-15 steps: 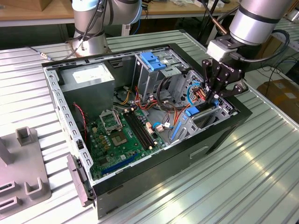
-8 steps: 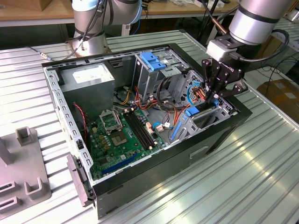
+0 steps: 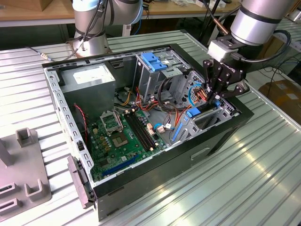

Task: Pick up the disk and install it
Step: 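Insert the first disk wire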

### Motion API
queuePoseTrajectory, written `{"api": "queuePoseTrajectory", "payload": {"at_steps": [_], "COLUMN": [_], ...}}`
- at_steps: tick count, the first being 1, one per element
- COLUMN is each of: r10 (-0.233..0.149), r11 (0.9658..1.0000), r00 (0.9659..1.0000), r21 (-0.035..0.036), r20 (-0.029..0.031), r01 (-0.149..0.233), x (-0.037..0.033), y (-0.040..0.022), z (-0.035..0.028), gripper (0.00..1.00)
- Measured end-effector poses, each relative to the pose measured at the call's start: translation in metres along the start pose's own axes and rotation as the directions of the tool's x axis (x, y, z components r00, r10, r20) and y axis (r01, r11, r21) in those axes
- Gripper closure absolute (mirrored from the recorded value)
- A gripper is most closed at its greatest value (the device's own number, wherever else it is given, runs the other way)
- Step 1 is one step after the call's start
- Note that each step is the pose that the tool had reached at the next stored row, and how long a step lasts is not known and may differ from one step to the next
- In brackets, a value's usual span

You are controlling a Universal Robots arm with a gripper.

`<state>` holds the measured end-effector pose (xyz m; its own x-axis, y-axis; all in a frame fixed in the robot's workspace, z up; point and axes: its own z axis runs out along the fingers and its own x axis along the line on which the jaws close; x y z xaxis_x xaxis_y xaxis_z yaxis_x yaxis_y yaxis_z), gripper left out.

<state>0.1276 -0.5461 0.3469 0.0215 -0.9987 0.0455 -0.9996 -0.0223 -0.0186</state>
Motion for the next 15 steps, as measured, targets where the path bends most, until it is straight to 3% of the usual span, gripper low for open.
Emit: {"api": "queuePoseTrajectory", "payload": {"at_steps": [7,15], "r10": [-0.004,-0.004], "r11": [1.0,1.0], "r00": [1.0,1.0], "r21": [0.0002,0.0001], "r20": [0.0002,-0.001], "r01": [0.004,0.004], "x": [0.0,-0.0002], "y": [0.0003,0.0005], "z": [0.0009,0.0072], "gripper": [0.84,0.84]}}
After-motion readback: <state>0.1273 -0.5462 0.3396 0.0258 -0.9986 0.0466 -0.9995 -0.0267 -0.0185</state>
